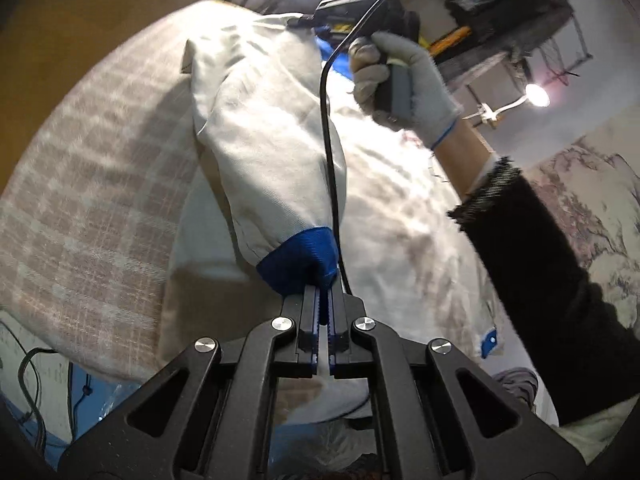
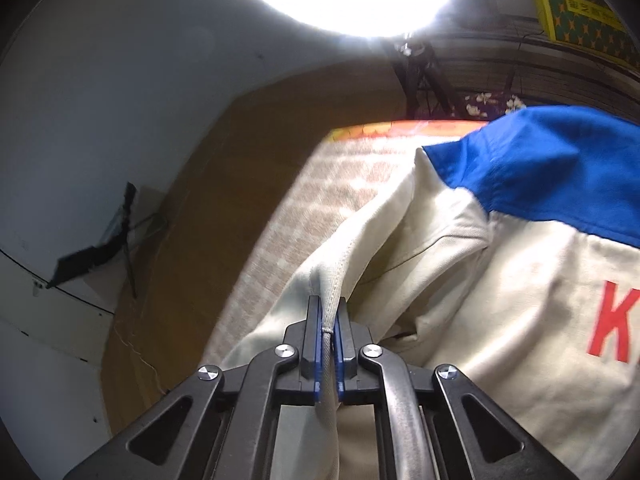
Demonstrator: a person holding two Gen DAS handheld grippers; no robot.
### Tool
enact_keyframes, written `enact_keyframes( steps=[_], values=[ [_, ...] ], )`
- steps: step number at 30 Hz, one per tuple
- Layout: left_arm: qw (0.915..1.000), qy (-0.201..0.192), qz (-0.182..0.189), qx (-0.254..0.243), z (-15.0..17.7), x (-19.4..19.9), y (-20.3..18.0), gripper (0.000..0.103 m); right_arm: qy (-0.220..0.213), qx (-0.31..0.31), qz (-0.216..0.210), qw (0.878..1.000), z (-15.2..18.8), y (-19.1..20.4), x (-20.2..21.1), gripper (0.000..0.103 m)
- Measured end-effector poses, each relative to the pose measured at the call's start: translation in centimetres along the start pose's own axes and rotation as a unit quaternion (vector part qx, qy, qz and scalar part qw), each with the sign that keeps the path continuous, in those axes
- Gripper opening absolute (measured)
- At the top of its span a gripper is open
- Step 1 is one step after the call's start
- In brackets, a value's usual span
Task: Fold large clothes
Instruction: 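Fold the sleeve and side edge over the jacket back with both tools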
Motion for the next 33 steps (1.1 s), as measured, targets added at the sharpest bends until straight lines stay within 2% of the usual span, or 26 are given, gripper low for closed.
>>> enact_keyframes(
  steps=[4,11,16,20,25,28,29,31,32,33],
  values=[
    [0.9998,0.001,0.018,-0.013,1.4,1.2,-1.6,0.000,-0.014,-0.006,-0.013,1.000,0.9,-0.7,3.8,0.002],
    [0.9983,0.049,0.017,-0.026,5.8,1.0,-2.8,0.000,-0.013,-0.050,-0.022,0.998,6.4,-4.8,9.3,0.002],
    [0.9974,0.061,-0.002,-0.037,7.4,1.1,-3.2,0.000,0.015,-0.046,0.028,0.998,9.6,-7.0,8.4,0.002],
    [0.9967,0.064,-0.025,-0.045,8.1,1.4,-2.7,0.000,0.038,-0.039,0.057,0.997,10.4,-7.5,6.1,0.002],
    [0.9970,0.053,-0.048,-0.030,7.9,1.5,-1.0,0.000,0.037,-0.027,0.067,0.997,10.4,-6.6,5.3,0.002],
    [0.9964,0.054,-0.059,-0.030,8.0,1.2,-0.1,0.000,0.022,-0.043,0.048,0.998,10.1,-6.8,6.6,0.002],
    [0.9955,0.058,-0.067,-0.034,8.1,0.8,0.4,0.000,0.024,-0.045,0.056,0.997,10.1,-7.2,6.8,0.003],
    [0.9948,0.069,-0.072,-0.024,8.5,0.3,1.3,0.000,0.037,-0.044,0.079,0.995,10.9,-7.6,7.1,0.009],
    [0.9949,0.074,-0.066,-0.017,8.7,0.3,1.7,0.000,0.039,-0.039,0.083,0.995,11.2,-7.6,7.5,0.017],
    [0.9954,0.070,-0.064,-0.014,8.7,0.5,1.9,0.000,0.038,-0.036,0.079,0.995,11.6,-7.5,8.1,0.030]
  ],
)
Point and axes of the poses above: each gripper's, at about its wrist camera, not at the fingertips, and x roughly against the way its jaws point, y to its left, z to its underside, the point moved 5 cm from there along -x, roughly the way its jaws point, and after that the axes turned 1 degree about -y, right-handed, at the moved point
